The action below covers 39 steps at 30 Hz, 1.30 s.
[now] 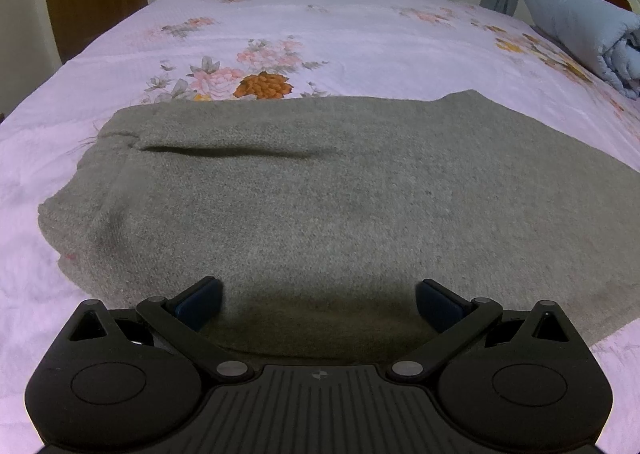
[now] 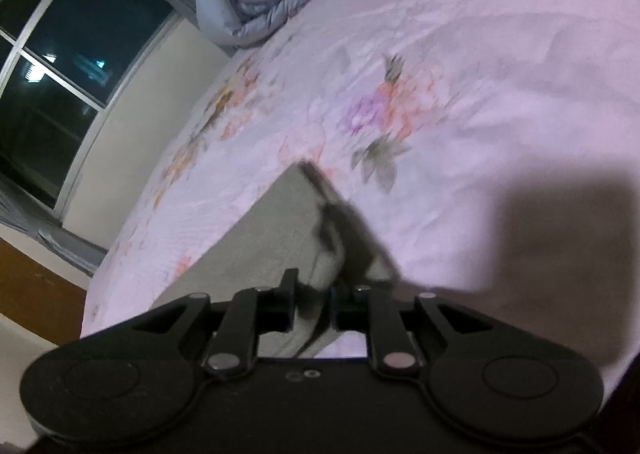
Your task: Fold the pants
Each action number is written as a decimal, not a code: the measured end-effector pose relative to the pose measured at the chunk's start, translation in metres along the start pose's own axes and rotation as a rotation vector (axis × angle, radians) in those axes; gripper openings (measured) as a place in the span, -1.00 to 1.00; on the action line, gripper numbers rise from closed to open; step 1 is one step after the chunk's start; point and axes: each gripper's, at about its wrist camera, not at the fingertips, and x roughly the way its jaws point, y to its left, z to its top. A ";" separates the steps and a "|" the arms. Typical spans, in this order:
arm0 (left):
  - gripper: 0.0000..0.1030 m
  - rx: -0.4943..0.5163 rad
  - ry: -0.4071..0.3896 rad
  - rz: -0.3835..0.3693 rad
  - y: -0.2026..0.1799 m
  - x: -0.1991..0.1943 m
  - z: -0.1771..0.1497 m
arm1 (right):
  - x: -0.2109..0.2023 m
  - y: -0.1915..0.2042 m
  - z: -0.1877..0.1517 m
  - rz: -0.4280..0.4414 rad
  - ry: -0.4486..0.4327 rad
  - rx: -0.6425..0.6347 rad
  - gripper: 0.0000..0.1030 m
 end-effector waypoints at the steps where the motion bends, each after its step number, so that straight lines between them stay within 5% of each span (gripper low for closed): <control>1: 1.00 0.000 0.000 -0.003 0.001 0.000 0.000 | -0.010 -0.003 0.003 -0.015 -0.031 -0.002 -0.70; 4: 1.00 -0.001 0.002 -0.003 0.000 0.002 0.000 | -0.021 -0.010 0.018 -0.042 -0.098 -0.010 -0.23; 8: 1.00 -0.002 0.009 0.016 -0.003 0.003 0.001 | 0.009 -0.009 0.044 0.029 -0.022 -0.019 0.13; 18: 1.00 -0.029 0.022 0.056 -0.009 0.007 0.005 | 0.081 -0.002 0.068 0.156 0.203 -0.152 -0.09; 20: 1.00 -0.040 0.020 0.072 -0.011 0.008 0.005 | 0.089 0.003 0.072 0.164 0.233 -0.188 -0.27; 21: 1.00 -0.043 0.020 0.078 -0.012 0.009 0.006 | 0.092 0.007 0.073 0.146 0.244 -0.222 -0.61; 22: 1.00 -0.046 0.019 0.084 -0.012 0.009 0.006 | 0.093 0.011 0.074 0.138 0.250 -0.256 -0.72; 24: 1.00 -0.049 0.019 0.091 -0.013 0.010 0.006 | 0.088 0.025 0.077 0.129 0.232 -0.338 -0.88; 29: 1.00 -0.050 -0.024 0.107 -0.015 0.007 0.000 | 0.090 0.053 0.087 0.078 0.168 -0.456 -0.89; 33: 1.00 -0.055 -0.048 0.121 -0.017 0.005 -0.003 | 0.110 0.036 0.084 0.022 0.190 -0.374 -0.78; 37: 1.00 -0.038 -0.059 0.136 -0.018 -0.001 -0.004 | 0.061 0.022 0.086 -0.089 0.012 -0.303 -0.67; 39: 1.00 -0.011 -0.086 0.153 -0.024 -0.007 -0.007 | 0.032 0.024 0.076 0.000 -0.009 -0.294 -0.67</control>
